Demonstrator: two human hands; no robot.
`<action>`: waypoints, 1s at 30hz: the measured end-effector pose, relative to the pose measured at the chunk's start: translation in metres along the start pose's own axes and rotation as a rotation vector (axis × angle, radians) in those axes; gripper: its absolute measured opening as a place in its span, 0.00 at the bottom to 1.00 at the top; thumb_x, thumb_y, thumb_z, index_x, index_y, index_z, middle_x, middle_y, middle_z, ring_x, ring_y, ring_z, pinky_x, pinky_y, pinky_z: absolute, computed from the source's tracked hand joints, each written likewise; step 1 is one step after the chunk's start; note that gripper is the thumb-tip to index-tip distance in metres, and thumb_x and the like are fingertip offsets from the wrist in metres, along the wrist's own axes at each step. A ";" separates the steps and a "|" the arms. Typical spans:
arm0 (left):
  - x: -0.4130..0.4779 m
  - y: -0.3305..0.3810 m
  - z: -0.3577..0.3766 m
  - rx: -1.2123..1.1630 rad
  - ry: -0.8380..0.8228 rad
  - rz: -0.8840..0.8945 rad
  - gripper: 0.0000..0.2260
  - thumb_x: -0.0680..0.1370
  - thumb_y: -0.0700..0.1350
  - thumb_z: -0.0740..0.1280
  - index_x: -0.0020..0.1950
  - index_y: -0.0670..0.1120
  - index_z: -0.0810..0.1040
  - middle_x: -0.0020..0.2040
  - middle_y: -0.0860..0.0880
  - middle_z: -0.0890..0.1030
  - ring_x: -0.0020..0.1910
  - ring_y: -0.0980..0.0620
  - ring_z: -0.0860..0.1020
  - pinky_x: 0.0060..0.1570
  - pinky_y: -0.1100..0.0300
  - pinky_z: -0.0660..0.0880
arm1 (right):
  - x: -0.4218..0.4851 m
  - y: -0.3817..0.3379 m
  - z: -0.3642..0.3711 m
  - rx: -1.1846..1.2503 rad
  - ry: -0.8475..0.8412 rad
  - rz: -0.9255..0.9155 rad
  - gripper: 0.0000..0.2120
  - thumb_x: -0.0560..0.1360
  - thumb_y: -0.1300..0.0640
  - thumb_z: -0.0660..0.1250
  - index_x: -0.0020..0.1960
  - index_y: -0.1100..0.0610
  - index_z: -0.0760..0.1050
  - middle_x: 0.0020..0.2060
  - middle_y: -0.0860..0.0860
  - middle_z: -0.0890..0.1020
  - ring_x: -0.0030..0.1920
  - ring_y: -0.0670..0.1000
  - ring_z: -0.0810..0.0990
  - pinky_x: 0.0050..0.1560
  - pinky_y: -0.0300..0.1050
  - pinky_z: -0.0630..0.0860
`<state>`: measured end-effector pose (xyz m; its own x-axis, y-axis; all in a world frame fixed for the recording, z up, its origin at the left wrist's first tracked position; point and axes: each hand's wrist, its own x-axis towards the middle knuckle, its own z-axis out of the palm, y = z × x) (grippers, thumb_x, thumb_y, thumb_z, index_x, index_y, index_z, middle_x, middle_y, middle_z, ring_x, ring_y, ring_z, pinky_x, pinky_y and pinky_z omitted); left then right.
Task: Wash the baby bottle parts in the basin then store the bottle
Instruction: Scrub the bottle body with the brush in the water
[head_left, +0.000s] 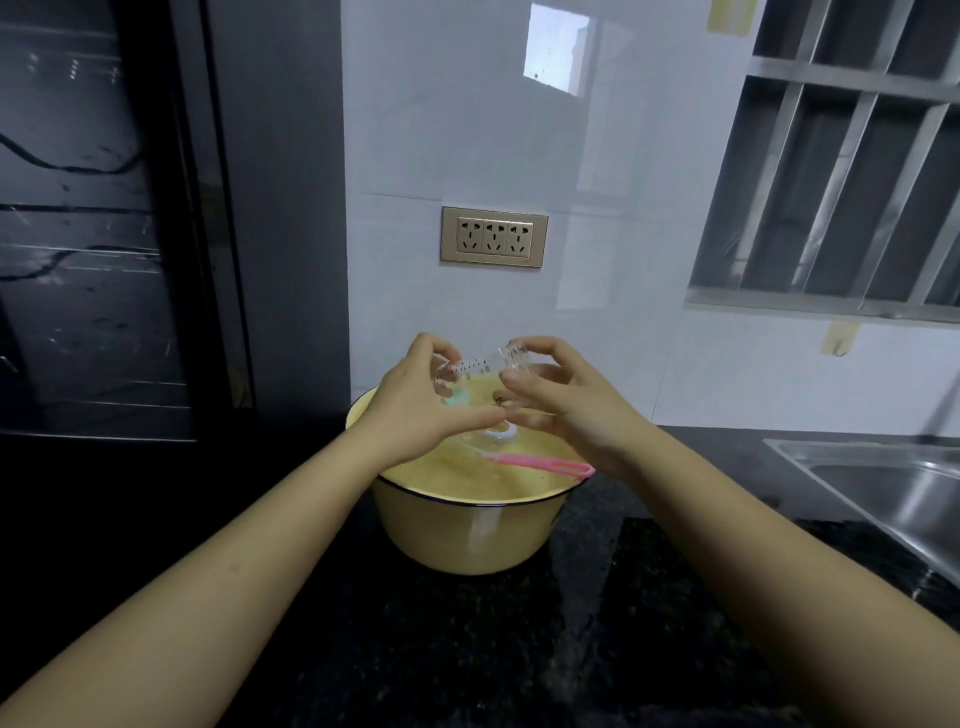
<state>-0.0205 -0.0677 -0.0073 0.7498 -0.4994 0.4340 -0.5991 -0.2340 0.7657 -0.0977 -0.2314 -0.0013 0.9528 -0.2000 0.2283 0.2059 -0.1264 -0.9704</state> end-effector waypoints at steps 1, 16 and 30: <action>-0.001 -0.002 0.004 -0.056 -0.002 -0.024 0.28 0.63 0.53 0.78 0.55 0.51 0.67 0.52 0.55 0.73 0.50 0.56 0.76 0.46 0.64 0.74 | 0.000 -0.001 0.002 -0.018 0.018 -0.020 0.15 0.72 0.58 0.72 0.56 0.48 0.73 0.50 0.56 0.77 0.51 0.53 0.81 0.57 0.51 0.79; -0.011 -0.018 0.002 -0.054 0.008 -0.050 0.05 0.73 0.44 0.72 0.46 0.46 0.79 0.43 0.58 0.80 0.43 0.63 0.77 0.41 0.72 0.70 | -0.007 -0.015 -0.040 -0.408 0.459 -0.179 0.21 0.65 0.54 0.76 0.56 0.49 0.75 0.47 0.44 0.77 0.51 0.55 0.80 0.58 0.56 0.77; -0.019 -0.021 -0.001 0.042 0.046 -0.021 0.05 0.74 0.42 0.70 0.39 0.50 0.78 0.38 0.59 0.79 0.39 0.66 0.76 0.36 0.79 0.68 | -0.041 0.012 -0.081 -0.517 0.696 -0.067 0.18 0.68 0.54 0.73 0.57 0.50 0.76 0.44 0.42 0.77 0.49 0.51 0.77 0.53 0.46 0.74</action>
<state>-0.0216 -0.0523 -0.0313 0.7741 -0.4551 0.4400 -0.5935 -0.2799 0.7546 -0.1524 -0.3037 -0.0159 0.5549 -0.7035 0.4440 -0.0312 -0.5509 -0.8340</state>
